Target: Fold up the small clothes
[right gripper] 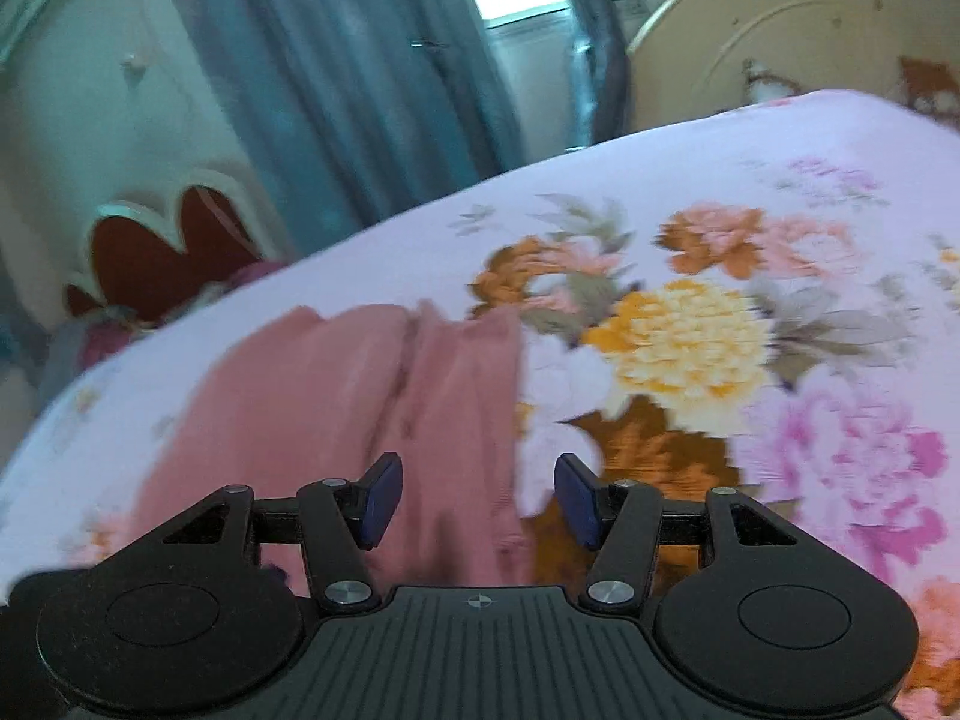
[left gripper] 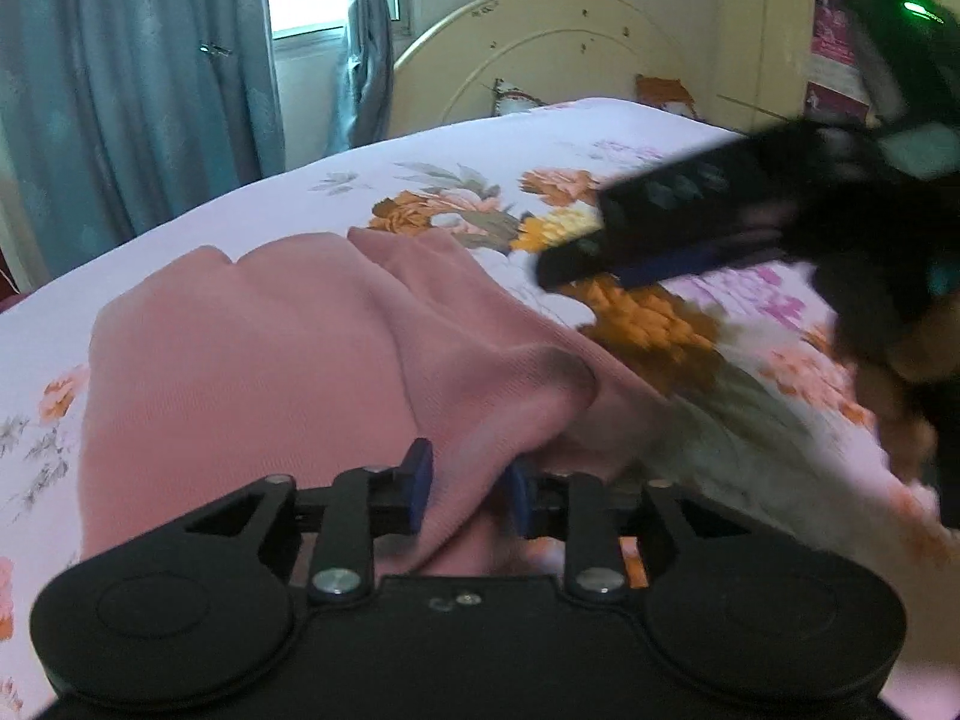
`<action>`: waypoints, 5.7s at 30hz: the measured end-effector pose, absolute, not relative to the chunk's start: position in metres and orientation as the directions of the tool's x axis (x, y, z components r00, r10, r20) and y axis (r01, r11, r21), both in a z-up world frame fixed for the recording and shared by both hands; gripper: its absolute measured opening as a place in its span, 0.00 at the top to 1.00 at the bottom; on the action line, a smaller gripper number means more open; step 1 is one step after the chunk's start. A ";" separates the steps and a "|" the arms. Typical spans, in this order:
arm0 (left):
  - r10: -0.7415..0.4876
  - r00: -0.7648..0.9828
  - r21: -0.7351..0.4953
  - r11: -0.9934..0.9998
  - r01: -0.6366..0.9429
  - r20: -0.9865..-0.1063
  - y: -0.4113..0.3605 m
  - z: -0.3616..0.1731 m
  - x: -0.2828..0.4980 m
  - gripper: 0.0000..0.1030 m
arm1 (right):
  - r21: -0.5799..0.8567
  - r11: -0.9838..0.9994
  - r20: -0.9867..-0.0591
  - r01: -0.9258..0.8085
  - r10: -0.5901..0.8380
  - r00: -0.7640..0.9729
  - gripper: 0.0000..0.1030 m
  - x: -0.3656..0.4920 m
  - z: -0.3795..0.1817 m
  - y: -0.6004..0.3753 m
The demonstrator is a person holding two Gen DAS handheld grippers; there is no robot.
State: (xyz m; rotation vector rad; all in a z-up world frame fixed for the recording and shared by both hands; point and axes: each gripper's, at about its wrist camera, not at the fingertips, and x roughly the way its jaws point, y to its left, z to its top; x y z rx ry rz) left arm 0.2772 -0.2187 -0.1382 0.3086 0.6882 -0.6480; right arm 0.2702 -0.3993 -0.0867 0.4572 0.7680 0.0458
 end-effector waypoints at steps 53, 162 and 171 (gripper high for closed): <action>-0.326 0.640 -0.168 0.940 0.296 -0.696 -0.125 -0.138 0.345 0.36 | 0.369 0.922 -0.715 0.114 0.203 0.669 0.52 0.258 -0.090 -0.400; -0.230 0.632 -0.180 0.973 0.145 -0.740 -0.127 -0.126 0.352 0.33 | 0.244 0.965 -0.758 0.092 0.131 0.639 0.73 0.254 -0.106 -0.394; -0.255 0.643 -0.192 0.967 0.168 -0.722 -0.133 -0.112 0.360 0.25 | 0.352 0.928 -0.701 0.121 0.176 0.691 0.30 0.269 -0.087 -0.411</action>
